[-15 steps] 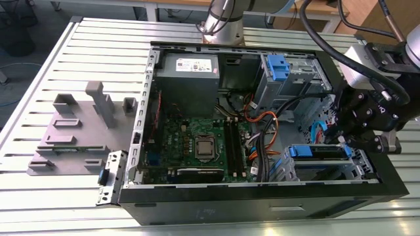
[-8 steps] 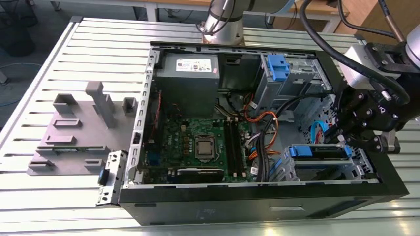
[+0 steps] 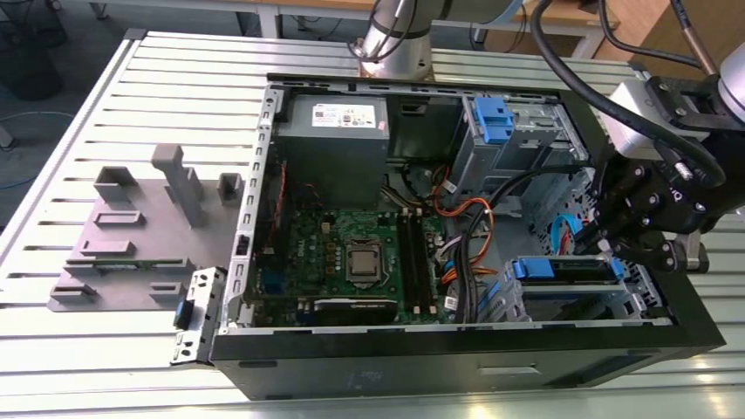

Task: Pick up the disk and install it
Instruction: 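Insert the first disk wire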

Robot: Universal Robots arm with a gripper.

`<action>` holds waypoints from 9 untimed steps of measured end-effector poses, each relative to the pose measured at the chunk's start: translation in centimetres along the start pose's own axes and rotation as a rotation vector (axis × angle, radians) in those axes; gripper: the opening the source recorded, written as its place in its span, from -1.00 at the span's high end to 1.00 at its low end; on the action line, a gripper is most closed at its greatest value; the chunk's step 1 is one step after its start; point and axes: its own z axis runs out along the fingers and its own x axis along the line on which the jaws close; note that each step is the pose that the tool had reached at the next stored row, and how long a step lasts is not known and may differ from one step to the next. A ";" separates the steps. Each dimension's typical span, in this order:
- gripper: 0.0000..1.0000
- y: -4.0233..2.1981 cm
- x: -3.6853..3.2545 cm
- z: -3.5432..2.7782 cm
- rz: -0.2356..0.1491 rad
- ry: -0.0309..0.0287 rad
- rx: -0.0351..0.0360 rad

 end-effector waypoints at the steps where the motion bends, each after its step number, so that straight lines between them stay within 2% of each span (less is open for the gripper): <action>1: 0.68 0.00 0.00 -0.01 0.000 0.0001 0.0001; 2: 0.68 0.01 0.01 -0.02 0.000 -0.0013 0.0001; 4: 0.68 0.01 0.03 -0.02 -0.001 -0.0151 0.0000; 9: 0.68 0.00 0.11 0.07 -0.001 -0.0175 0.0000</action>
